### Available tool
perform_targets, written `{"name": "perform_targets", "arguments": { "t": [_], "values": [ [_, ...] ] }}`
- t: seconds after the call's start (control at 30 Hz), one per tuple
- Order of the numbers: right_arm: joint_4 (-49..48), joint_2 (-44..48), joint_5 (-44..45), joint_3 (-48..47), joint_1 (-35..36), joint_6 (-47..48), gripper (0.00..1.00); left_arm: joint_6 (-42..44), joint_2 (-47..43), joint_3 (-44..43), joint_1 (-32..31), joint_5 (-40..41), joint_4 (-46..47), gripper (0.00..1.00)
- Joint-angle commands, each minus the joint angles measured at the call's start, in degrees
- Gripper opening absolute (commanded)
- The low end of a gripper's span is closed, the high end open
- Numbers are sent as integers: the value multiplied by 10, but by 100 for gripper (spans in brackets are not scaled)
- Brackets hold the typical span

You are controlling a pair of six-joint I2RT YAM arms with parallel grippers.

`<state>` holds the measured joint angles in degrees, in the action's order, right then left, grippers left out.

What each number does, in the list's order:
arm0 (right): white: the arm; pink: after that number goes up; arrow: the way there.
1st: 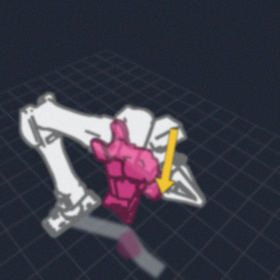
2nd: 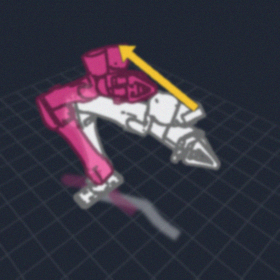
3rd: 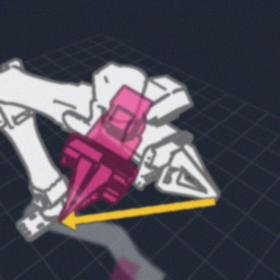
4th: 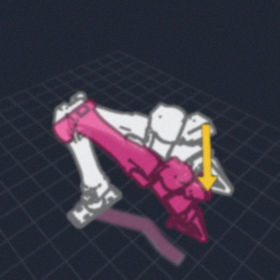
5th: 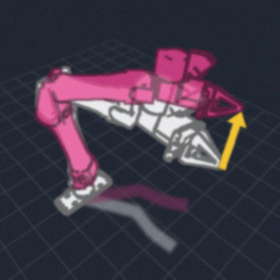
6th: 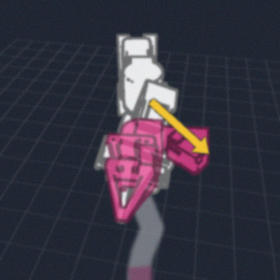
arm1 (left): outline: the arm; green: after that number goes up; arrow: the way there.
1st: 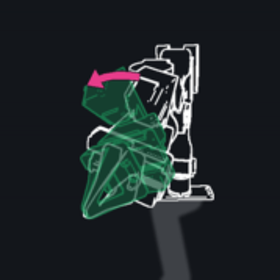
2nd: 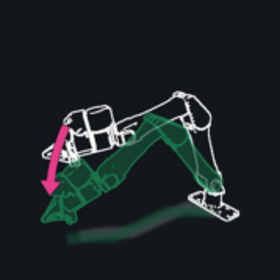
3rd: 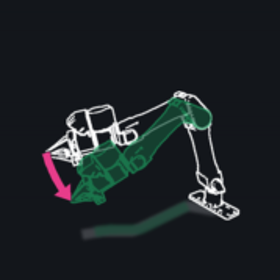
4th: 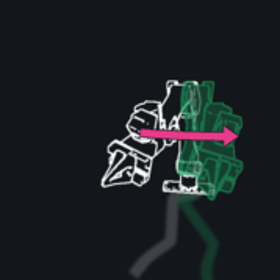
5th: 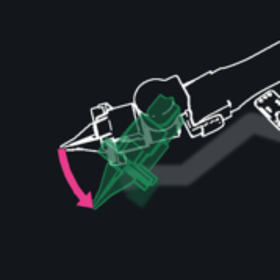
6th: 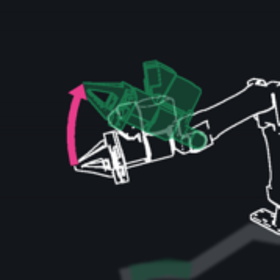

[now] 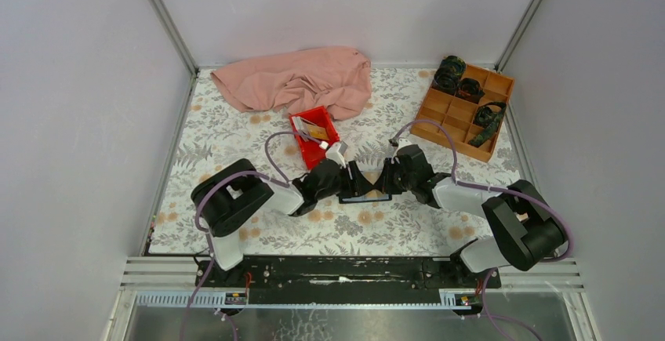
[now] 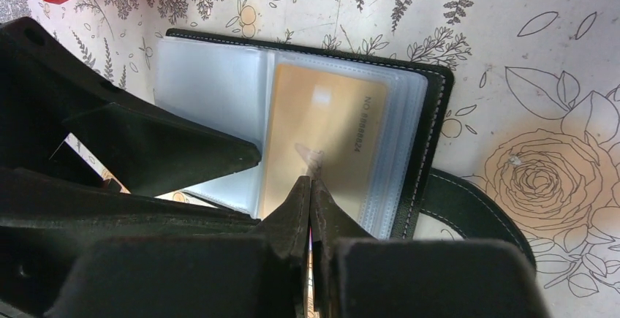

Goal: Take the credit cards out of the card holder

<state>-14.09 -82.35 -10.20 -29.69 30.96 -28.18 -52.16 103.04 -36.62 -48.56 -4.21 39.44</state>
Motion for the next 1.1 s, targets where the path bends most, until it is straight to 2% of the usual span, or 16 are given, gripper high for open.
{"name": "perform_targets", "arguments": {
  "t": [0.0,0.33,0.77,0.93,0.97,1.07],
  "values": [
    [6,-10,-9,7,-4,2,0,-17,26,-15,7,-30,65,59],
    [1,-20,-16,8,-5,1,0,-33,14,-11,7,-48,96,59],
    [1,-16,-19,9,-6,0,0,-49,45,-5,8,-64,127,59],
    [3,36,-17,16,-9,-5,0,-51,40,0,10,-65,124,59],
    [7,46,-22,15,-12,-6,0,-48,34,4,11,-64,120,58],
    [28,63,-15,6,-19,-2,0,-43,15,20,13,-62,118,47]
  ]
}}
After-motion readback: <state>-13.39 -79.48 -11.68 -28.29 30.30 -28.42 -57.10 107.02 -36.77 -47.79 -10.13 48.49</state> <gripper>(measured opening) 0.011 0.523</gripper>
